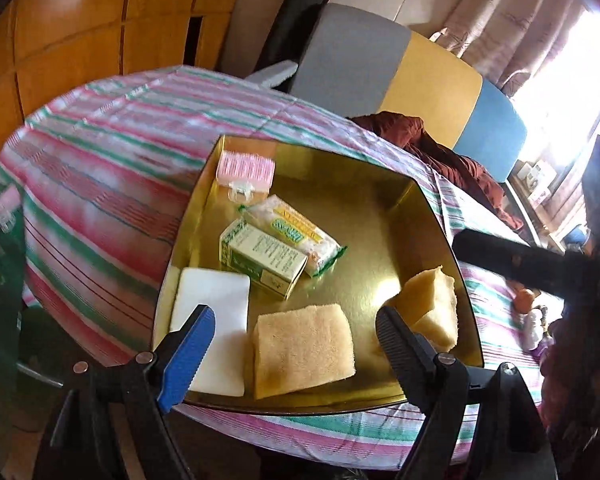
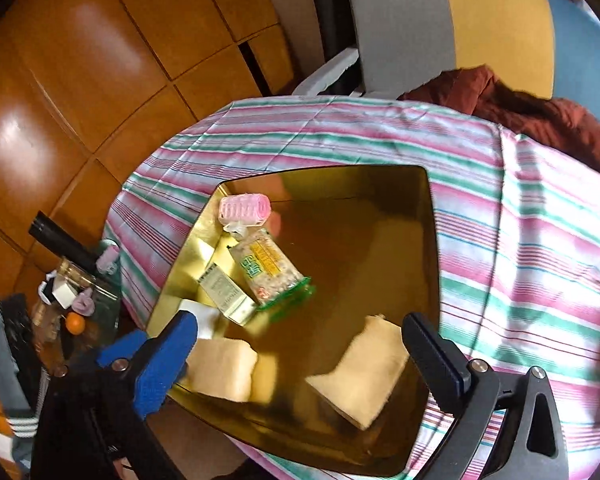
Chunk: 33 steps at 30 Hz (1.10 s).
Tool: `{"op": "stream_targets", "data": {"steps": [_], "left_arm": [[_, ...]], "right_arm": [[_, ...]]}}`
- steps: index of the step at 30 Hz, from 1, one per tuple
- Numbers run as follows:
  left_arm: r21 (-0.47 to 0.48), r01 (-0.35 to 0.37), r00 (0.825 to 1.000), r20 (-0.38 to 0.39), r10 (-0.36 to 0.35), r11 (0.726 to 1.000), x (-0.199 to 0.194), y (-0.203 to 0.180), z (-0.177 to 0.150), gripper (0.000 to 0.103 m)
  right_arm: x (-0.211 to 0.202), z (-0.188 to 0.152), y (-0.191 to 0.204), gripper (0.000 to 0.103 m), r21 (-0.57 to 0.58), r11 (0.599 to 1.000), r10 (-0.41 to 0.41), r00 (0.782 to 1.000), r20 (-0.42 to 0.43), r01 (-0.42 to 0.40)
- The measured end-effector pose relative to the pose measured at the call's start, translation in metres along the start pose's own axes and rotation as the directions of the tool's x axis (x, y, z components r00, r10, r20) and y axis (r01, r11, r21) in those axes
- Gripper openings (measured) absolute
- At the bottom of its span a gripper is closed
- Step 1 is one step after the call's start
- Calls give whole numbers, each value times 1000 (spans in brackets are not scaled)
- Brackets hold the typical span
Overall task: Organize objects
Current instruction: 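Place the sponge and cracker pack into the gold tray with both grippers, then move both grippers back from the tray to the pile of items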
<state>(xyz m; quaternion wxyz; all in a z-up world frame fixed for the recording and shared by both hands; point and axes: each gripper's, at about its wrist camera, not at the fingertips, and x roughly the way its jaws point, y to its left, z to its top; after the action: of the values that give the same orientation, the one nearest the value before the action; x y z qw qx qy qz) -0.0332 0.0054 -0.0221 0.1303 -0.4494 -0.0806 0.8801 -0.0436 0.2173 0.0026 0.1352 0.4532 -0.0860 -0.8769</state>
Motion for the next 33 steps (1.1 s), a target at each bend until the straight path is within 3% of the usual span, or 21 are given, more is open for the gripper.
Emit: {"op": "stream_targets", "data": {"steps": [6,17,27,33], "left_arm": [[49,-85,995,46,83,995,-10,-13,2,84],[139,-165,982,115,150,976,-19,-42,-6,84],[184,-164,981,130,141,969,-23,-61,-8,84],[222,-113,990,111,90,968,-21,-78,-12,84]], "right_arm": [[-16,-12,-8,103,-19,996,-83,995,47,84],[-32,-32,-18,103,-27,985,-168,981,100,171],[-49,-41,-48,103,46,974,-224,966,129,220],[-56,-54,-77,103,102,962,-265,958,109,254]]}}
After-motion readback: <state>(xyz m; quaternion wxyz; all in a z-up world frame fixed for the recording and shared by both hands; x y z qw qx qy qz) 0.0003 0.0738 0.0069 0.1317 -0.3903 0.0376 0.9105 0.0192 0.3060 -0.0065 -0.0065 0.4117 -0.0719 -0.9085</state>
